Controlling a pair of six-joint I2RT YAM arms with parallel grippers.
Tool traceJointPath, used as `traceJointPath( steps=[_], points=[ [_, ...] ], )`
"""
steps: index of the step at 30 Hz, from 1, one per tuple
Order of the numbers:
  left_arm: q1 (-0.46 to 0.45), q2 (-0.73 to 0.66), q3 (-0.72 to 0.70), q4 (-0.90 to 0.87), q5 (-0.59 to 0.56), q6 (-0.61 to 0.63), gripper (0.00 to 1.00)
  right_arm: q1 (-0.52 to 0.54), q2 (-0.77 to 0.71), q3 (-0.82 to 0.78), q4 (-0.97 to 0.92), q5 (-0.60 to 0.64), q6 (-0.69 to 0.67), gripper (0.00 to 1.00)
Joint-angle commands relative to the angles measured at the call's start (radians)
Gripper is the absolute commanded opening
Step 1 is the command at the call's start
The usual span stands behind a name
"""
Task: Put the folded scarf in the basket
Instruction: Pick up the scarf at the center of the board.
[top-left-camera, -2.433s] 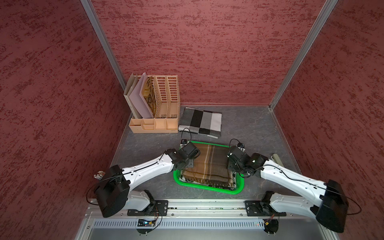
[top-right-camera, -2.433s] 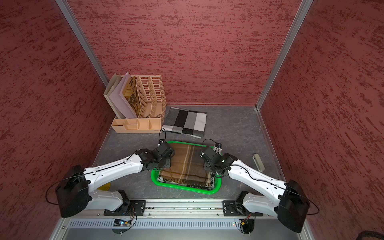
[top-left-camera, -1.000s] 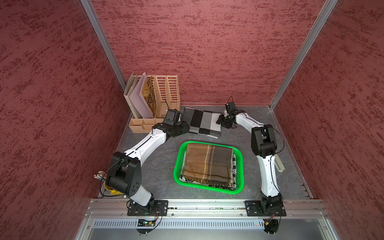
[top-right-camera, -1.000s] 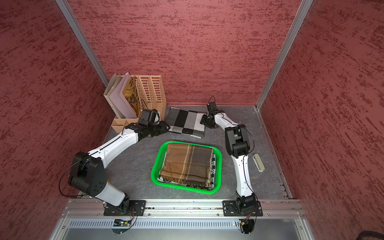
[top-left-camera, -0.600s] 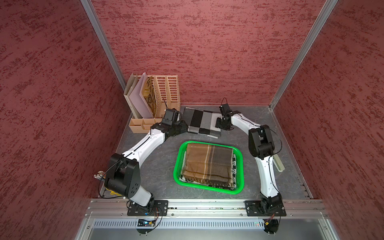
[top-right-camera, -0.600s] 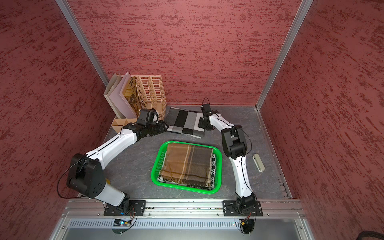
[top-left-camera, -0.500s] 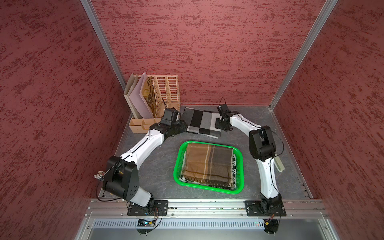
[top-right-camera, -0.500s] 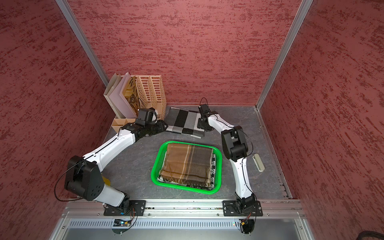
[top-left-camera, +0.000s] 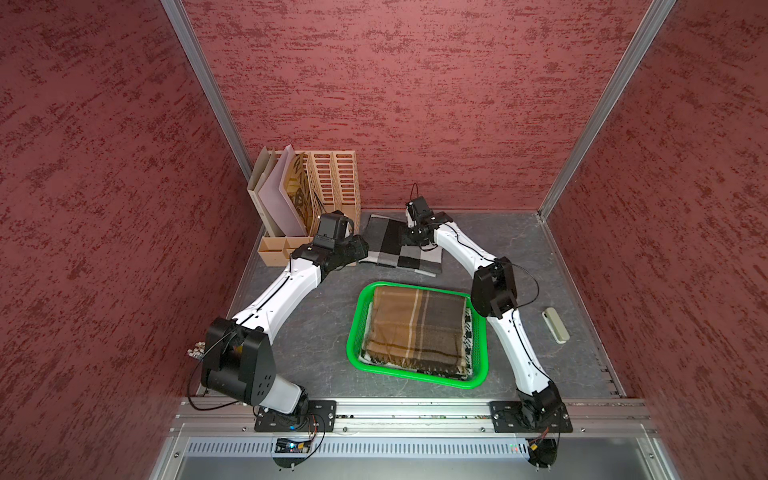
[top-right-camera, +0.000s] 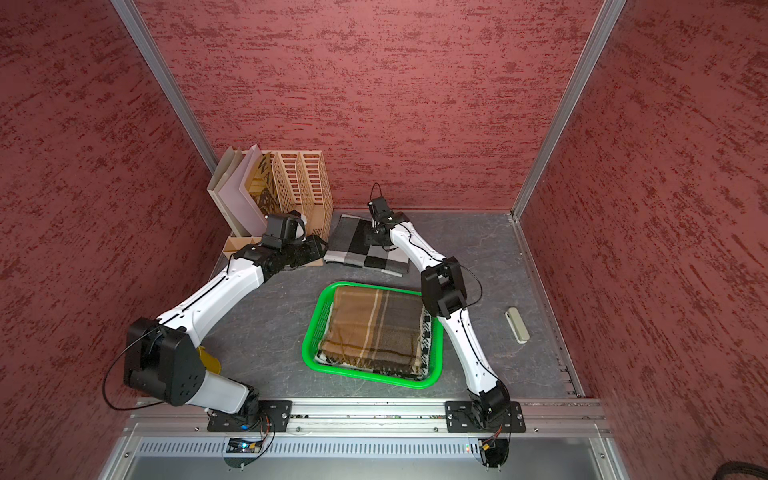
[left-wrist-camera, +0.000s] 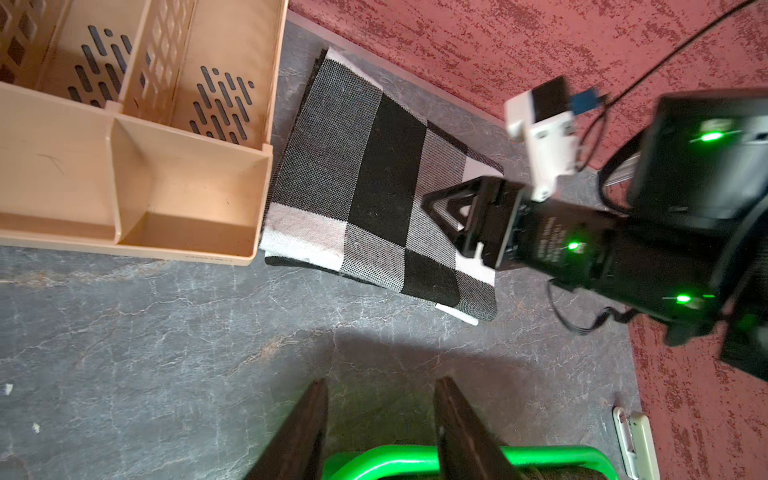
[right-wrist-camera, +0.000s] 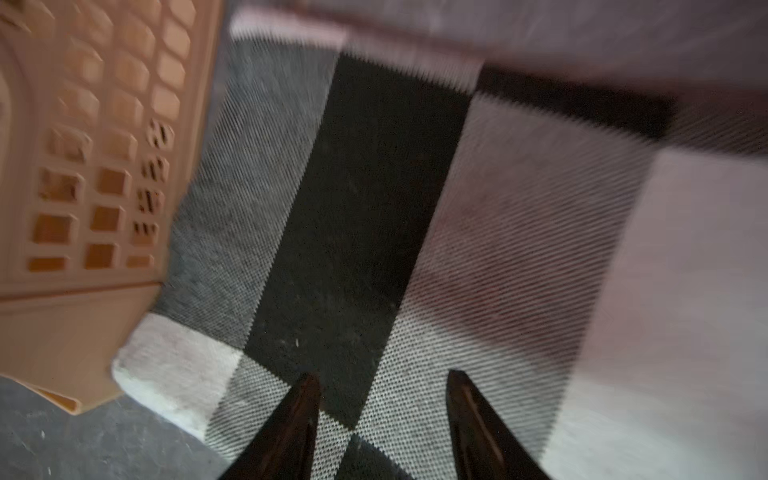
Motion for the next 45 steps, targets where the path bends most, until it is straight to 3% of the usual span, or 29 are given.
traceJointPath(
  steps=[1, 8, 14, 19, 23, 29, 36, 45],
  points=[
    [0.008, -0.003, 0.020, -0.016, 0.012, 0.017, 0.45, 0.000, 0.006, 0.029, -0.142, -0.065, -0.040, 0.54],
    [0.008, 0.009, 0.019, -0.002, 0.026, 0.016, 0.45, -0.007, -0.048, -0.092, -0.262, 0.045, -0.151, 0.54],
    [0.009, 0.055, 0.041, -0.003, 0.041, 0.028, 0.48, -0.043, -0.214, -0.385, -0.159, 0.074, -0.184, 0.55],
    [0.003, 0.108, 0.062, 0.013, 0.056, 0.033, 0.51, -0.074, -0.274, -0.511, -0.118, 0.066, -0.193, 0.55],
    [-0.001, 0.214, 0.123, 0.023, 0.090, 0.053, 0.58, -0.077, -0.347, -0.571, -0.032, 0.013, -0.188, 0.59],
    [0.002, 0.462, 0.308, 0.022, 0.154, 0.067, 0.66, -0.094, -0.434, -0.523, 0.010, -0.060, -0.138, 0.67],
    [-0.004, 0.689, 0.507, -0.022, 0.193, 0.090, 0.70, -0.237, -0.469, -0.562, 0.027, -0.103, -0.049, 0.74],
    [-0.011, 0.816, 0.582, -0.053, 0.217, 0.090, 0.70, -0.375, -0.423, -0.694, 0.127, -0.215, 0.010, 0.76]
  ],
)
